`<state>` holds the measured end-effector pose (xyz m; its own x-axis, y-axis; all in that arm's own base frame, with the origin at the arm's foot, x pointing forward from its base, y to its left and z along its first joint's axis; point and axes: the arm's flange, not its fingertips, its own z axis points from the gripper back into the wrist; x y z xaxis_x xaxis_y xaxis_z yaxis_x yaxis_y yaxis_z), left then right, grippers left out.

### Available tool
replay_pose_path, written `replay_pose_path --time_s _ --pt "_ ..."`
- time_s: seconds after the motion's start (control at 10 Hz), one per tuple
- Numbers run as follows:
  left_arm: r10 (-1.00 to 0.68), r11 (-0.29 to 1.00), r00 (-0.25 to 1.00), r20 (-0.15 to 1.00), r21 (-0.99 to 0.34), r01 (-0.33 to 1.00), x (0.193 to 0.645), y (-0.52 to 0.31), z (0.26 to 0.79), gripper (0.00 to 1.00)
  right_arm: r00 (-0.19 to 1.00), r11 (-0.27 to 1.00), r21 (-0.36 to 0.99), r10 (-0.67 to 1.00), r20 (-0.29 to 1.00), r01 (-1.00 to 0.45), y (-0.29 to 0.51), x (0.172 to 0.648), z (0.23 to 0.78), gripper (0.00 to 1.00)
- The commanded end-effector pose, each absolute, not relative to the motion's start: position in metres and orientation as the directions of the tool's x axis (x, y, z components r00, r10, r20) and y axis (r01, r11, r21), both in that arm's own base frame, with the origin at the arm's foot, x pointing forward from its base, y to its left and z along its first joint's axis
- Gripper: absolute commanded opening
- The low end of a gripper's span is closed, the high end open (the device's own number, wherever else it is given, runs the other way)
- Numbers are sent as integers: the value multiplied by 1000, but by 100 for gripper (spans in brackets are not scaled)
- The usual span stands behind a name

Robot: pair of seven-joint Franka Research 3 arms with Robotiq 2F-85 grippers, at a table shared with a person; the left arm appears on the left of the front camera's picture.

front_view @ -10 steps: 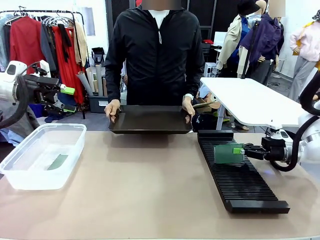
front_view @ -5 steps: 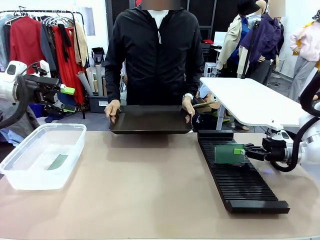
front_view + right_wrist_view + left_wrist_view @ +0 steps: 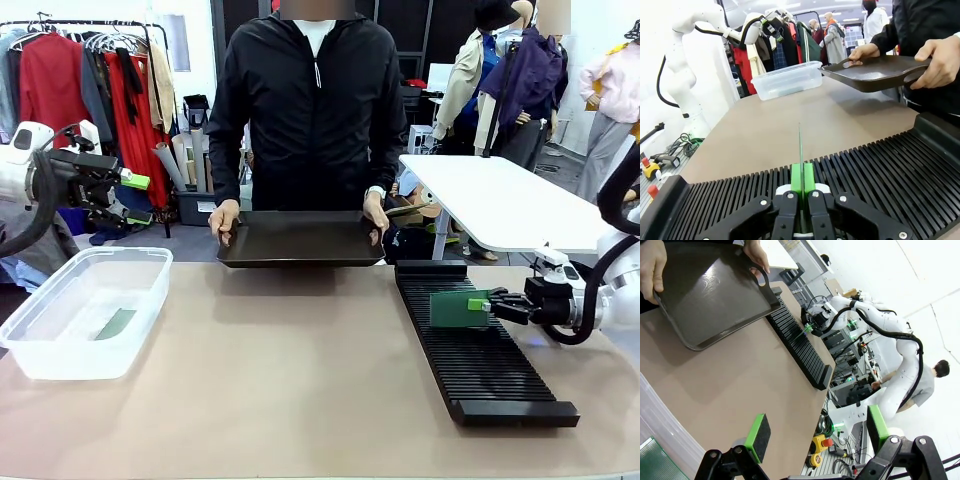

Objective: Sort PCBs into racks and boxes based on the side picked up.
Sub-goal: If the short side of the Blank PCB is picked up, insert it into the PCB Rack ; if the long side is picked up, place it in the Organizing box.

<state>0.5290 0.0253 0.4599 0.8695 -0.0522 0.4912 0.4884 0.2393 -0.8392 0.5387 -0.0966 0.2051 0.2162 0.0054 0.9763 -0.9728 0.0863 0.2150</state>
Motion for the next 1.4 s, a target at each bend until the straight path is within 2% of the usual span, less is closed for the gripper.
replay_pose_path --time_s 0.0,1.2,1.3 --pt "-51 238 868 493 -838 490 527 25 462 100 177 74 174 33 984 -982 -104 541 192 0" --pt "-51 238 868 493 -838 490 527 25 462 100 171 72 170 14 985 -983 -111 536 182 0" --pt "-51 238 868 493 -838 490 527 25 462 100 172 70 170 14 985 -983 -111 536 182 5"
